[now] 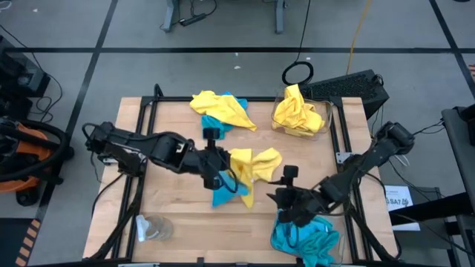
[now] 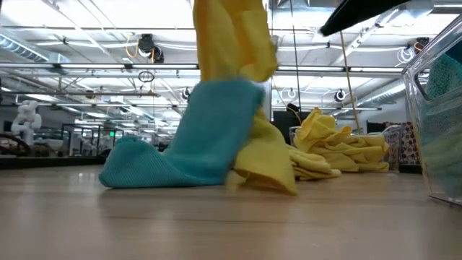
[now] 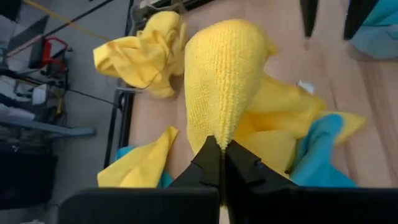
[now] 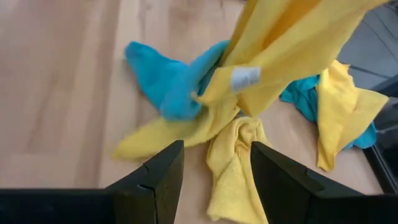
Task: Sort microfiber towel by color & place in baskets
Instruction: Put the yellow microfiber cloth into the top transparent bin
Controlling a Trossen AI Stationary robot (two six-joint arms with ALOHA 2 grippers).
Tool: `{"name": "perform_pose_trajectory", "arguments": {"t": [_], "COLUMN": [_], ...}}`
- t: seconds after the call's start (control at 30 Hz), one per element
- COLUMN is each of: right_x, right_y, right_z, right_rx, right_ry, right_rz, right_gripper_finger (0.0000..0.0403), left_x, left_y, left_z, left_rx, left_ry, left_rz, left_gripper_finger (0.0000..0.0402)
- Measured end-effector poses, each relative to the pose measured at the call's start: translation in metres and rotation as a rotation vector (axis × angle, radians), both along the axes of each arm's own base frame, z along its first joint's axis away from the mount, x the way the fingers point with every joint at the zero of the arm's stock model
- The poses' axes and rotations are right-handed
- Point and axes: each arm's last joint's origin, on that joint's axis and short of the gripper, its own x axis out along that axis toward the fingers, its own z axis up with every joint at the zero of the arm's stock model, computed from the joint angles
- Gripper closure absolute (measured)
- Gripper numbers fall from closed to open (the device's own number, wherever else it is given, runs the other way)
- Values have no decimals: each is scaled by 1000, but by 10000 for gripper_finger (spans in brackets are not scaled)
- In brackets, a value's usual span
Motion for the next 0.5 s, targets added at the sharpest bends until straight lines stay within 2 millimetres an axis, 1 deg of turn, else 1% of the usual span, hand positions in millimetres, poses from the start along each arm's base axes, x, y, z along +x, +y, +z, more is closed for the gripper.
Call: {"name": "perform_pose_trajectory", "arguments": {"t": [0.2,0.33,0.5], "right_x": [25,39,51], "right_y": [-14,-26,-45], "right_z": [-4,-1,2], "right_rx": [-20,28,100], "right_ry": [-28,-71,-88], "right_rz": [-4,6,-15], "right_gripper_finger": [225,225,225], "left_x": [-2,0,0], "left_y": [-13,-15,-18], "left_z": [2,-1,-1], "left_rx": [9,11,10], "left_ry": [-32,-23,-25], "left_rz": [-22,-26,-36], "left_gripper_finger": [400,400,400]}}
